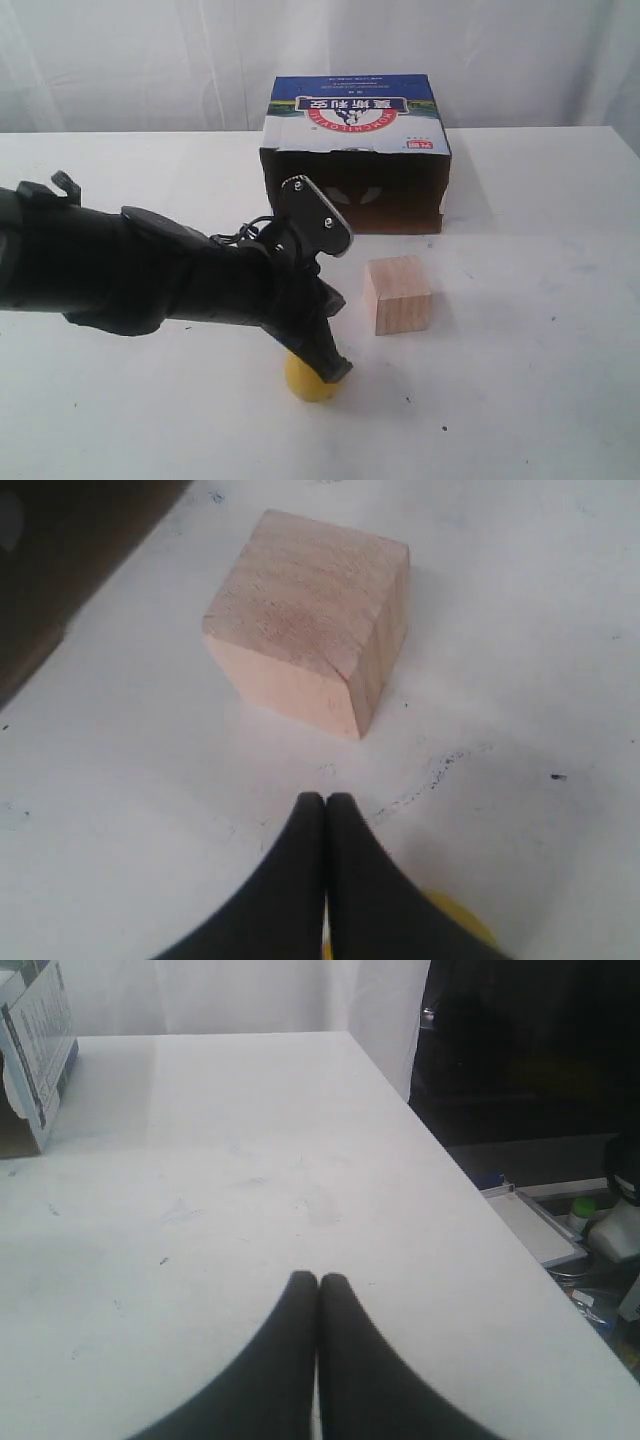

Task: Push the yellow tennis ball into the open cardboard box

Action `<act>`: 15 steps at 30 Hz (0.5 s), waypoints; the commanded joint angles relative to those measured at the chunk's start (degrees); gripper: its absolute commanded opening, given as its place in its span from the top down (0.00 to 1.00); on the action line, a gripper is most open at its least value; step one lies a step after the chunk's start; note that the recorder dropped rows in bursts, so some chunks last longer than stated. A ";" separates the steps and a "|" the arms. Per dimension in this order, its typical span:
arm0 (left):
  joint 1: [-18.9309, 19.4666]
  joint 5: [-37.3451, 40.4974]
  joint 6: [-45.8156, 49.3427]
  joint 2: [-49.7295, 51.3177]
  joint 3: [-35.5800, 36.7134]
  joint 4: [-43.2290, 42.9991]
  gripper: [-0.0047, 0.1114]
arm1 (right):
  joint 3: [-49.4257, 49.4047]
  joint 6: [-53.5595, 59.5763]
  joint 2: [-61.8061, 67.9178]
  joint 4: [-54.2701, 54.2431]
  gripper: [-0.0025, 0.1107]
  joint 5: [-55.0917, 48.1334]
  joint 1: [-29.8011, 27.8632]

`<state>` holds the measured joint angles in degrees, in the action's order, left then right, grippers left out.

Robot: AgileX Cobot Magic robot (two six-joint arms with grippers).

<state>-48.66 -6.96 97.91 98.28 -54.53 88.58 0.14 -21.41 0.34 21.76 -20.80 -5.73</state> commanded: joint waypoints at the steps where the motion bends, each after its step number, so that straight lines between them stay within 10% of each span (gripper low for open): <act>1: -0.02 0.48 -0.22 1.32 0.18 -0.39 0.96 | -0.14 -0.17 -0.34 0.20 0.98 0.75 0.02; 15: 8.10 0.89 -0.81 8.42 0.76 -2.57 0.96 | -0.14 -0.17 -0.34 0.20 0.98 0.75 0.02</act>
<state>-43.34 -6.76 97.67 104.34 -55.45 85.99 0.14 -21.41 0.34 21.76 -20.80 -5.73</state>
